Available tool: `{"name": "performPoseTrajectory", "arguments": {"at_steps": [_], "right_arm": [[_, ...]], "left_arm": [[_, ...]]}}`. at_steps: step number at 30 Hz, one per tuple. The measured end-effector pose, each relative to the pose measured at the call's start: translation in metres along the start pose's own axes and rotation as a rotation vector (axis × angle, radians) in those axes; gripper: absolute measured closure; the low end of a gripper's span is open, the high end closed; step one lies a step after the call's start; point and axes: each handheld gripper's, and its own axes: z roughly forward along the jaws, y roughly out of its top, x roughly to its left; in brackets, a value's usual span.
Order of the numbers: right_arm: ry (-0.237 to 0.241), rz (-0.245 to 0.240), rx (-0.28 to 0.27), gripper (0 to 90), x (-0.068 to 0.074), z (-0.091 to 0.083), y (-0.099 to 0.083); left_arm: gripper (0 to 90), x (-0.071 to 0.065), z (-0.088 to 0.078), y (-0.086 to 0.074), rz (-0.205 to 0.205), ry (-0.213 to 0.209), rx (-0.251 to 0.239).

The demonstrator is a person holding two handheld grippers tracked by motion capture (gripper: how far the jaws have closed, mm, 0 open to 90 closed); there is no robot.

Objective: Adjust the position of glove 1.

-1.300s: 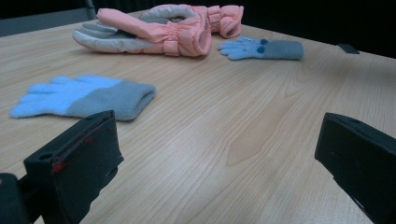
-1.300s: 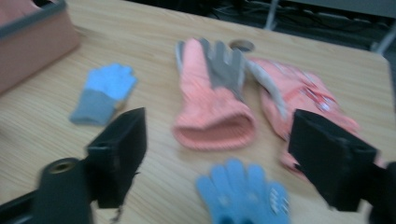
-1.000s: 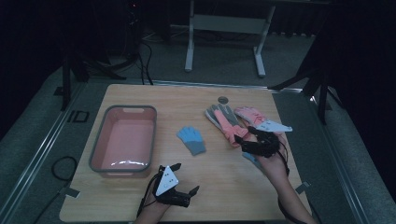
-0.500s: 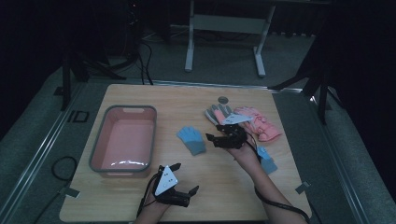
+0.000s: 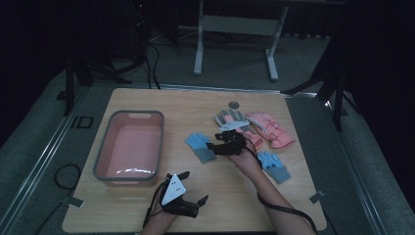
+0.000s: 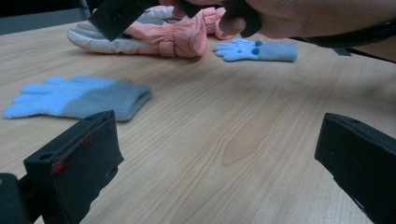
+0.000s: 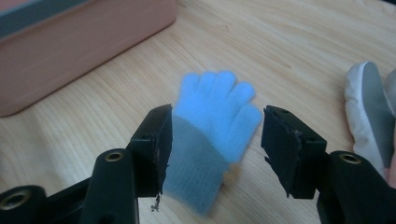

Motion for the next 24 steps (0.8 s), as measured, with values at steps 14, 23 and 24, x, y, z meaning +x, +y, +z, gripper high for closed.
{"name": "performPoseTrajectory", "arguments": {"at_steps": [14,23,24], "right_arm": [[0.045,0.069,0.068,53.9,-0.020,0.028,-0.015],[0.046,0.055,0.097,57.1,-0.016,0.049,-0.016],[0.037,0.037,0.114,60.0,-0.014,0.053,-0.017]], "left_arm": [[0.1,0.001,0.000,0.000,-0.014,0.009,0.001],[0.2,0.000,0.000,0.000,-0.012,0.005,0.003],[0.2,0.000,0.000,0.000,-0.013,0.005,0.002]]}}
